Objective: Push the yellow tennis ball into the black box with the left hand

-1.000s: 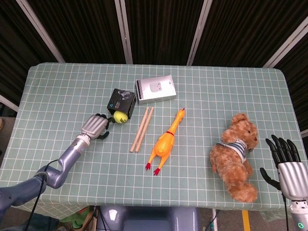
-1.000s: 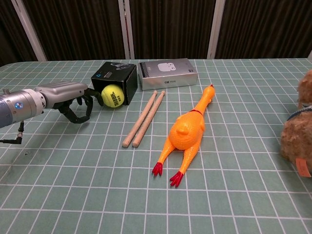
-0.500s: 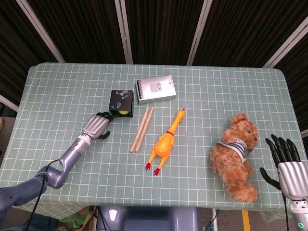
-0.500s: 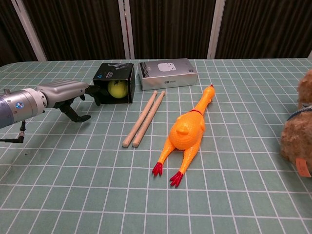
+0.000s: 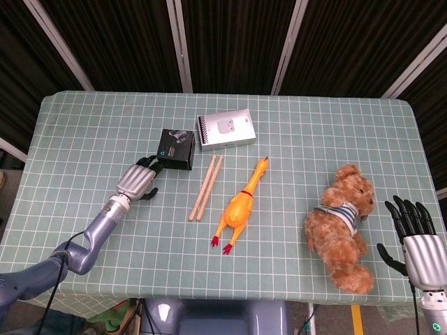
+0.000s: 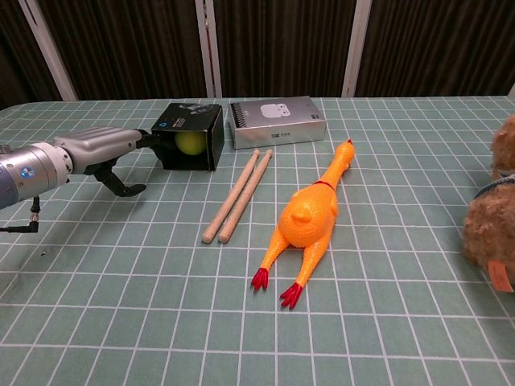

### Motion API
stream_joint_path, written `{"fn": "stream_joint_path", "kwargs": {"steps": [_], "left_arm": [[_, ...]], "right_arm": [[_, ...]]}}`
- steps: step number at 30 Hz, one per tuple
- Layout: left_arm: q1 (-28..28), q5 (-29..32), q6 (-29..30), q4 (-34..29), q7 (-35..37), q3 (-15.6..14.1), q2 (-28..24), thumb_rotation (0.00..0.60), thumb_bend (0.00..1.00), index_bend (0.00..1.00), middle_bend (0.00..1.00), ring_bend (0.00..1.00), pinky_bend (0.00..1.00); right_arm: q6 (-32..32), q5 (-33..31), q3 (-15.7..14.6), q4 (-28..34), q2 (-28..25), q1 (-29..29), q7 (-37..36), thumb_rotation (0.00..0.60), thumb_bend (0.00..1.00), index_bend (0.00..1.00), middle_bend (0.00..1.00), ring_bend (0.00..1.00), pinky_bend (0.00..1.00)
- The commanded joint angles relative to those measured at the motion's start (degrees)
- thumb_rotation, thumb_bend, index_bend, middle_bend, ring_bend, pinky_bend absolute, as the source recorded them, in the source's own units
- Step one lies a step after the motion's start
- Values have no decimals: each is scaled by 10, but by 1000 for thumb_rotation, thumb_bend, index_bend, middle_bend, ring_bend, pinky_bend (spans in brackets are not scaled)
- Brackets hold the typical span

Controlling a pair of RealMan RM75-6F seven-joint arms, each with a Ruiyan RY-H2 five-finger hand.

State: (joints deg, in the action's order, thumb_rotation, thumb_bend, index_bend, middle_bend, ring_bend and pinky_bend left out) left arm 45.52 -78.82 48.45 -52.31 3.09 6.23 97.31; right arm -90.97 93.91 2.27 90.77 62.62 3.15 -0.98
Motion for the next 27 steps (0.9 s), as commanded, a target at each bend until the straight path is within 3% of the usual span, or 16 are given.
{"fn": "stream_joint_path", "kwargs": {"steps": [1, 6, 13, 18, 23, 27], "left_arm": [[-5, -4, 6, -12, -3, -5, -9, 600, 383, 102, 189, 43, 134], [-22, -13, 20, -58, -15, -21, -43, 600, 333, 78, 209, 43, 134], [-83, -32, 101, -184, -52, -50, -133, 600, 232, 65, 210, 43, 135], [-163, -36, 204, -290, -85, -78, -201, 600, 128, 26, 166, 43, 133], [-252, -74, 333, -331, -125, -117, -225, 600, 90, 7, 106, 6, 93], [-293, -94, 383, -362, -146, -135, -245, 600, 76, 0, 91, 6, 89]], "right_arm": [[0, 0, 0, 0, 1, 0, 1, 600, 342, 0, 0, 0, 0], [2, 1, -1, -1, 4, 1, 7, 600, 342, 0, 0, 0, 0], [2, 6, -3, 1, 9, 1, 22, 600, 342, 0, 0, 0, 0], [-2, 12, -6, 2, 14, -1, 31, 600, 342, 0, 0, 0, 0], [-5, 17, -8, -4, 23, -2, 40, 600, 342, 0, 0, 0, 0], [-4, 21, -10, -7, 29, -2, 45, 600, 342, 0, 0, 0, 0]]}}
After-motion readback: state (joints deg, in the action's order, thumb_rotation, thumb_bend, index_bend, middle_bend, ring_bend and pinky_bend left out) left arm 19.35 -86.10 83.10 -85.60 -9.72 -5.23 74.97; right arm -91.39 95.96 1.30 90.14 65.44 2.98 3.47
